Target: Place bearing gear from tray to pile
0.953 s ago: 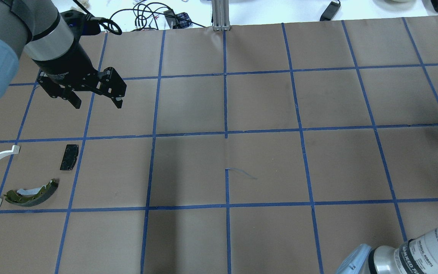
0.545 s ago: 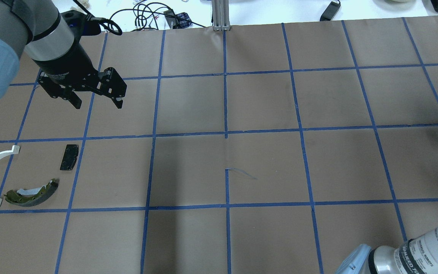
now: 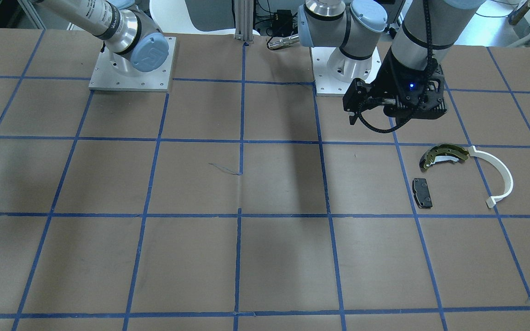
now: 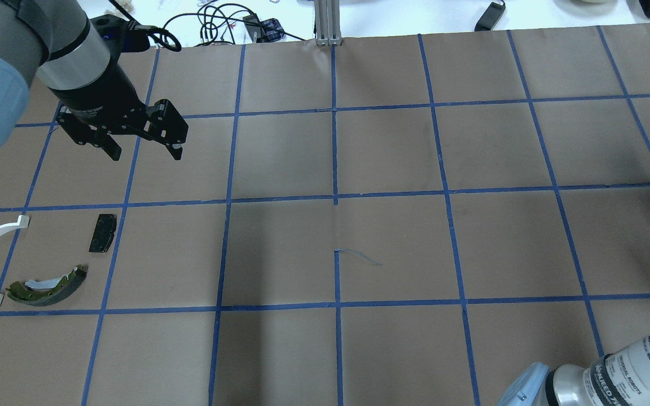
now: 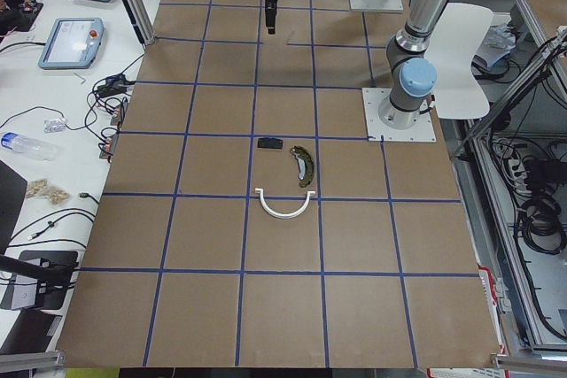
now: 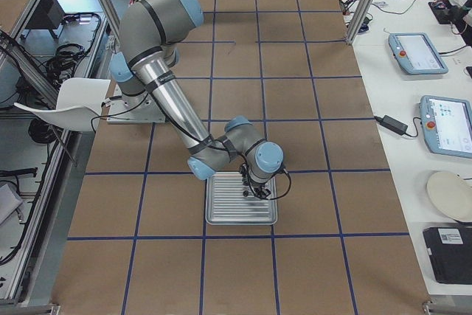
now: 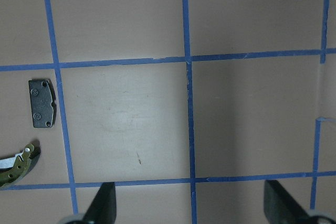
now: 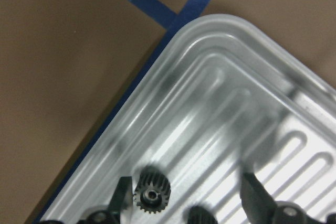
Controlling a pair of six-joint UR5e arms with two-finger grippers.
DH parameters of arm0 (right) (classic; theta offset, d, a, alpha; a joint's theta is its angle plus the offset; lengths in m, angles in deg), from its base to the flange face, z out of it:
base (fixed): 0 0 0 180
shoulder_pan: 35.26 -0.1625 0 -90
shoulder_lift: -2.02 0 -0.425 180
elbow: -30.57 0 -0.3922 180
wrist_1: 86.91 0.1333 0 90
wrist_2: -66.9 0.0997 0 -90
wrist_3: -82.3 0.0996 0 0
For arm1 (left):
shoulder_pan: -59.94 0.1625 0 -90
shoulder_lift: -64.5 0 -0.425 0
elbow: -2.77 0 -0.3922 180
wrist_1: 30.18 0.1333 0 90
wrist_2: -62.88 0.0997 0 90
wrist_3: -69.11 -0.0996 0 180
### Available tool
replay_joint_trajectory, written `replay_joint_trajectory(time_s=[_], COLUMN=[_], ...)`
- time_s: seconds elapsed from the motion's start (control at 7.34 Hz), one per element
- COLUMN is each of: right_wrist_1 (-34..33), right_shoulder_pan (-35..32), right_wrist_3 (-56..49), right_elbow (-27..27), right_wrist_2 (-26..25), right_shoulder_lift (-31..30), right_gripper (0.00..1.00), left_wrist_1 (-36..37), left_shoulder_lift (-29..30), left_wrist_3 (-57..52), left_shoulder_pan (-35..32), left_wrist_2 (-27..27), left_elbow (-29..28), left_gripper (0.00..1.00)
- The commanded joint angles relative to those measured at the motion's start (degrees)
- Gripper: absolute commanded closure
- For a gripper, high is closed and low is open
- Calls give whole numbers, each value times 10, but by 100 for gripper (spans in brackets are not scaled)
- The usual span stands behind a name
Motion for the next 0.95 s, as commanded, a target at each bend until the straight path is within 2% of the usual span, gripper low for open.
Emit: replay_joint_trajectory(time_s=[0.0, 0.14, 0.82], right_wrist_1=[5, 5, 4], right_shoulder_pan=[-3, -3, -3], right_wrist_3=[-10, -10, -6], right_elbow=[0, 0, -27], right_wrist_2=[0, 0, -2], right_shoulder_lift=[-1, -2, -24], right_gripper=[35, 39, 42], left_wrist_1=[1, 2, 1], left_shoulder_lift=[0, 0, -1], left_wrist_3=[0, 0, 0], left_shoulder_pan=[0, 0, 1], left_wrist_2=[1, 1, 1], left_elbow=[0, 0, 0], left_gripper=[0, 0, 0])
